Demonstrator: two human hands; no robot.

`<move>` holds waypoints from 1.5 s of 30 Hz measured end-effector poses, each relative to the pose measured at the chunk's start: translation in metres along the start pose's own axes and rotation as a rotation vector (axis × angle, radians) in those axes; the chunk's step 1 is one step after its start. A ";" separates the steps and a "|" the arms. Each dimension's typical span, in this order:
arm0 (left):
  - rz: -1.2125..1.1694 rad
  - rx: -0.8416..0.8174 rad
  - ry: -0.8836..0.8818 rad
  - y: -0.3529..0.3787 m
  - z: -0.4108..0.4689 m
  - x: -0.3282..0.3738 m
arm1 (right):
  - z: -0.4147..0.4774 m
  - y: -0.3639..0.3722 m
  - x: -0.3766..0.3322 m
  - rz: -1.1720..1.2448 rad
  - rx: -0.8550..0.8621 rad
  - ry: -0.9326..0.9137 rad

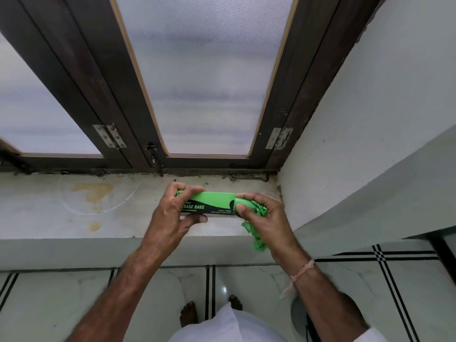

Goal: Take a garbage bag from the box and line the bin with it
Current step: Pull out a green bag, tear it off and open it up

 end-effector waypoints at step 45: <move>-0.301 0.163 -0.148 0.008 -0.048 -0.007 | -0.032 0.019 -0.003 -0.035 0.130 -0.172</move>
Point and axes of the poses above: each hand's wrist, its own z-axis towards the middle knuckle, its own y-axis out of the palm, x = y × z, the point moved 5 cm from there along z, towards the middle knuckle, and after that the axes turned 2 degrees about -y, right-handed, at the moved point
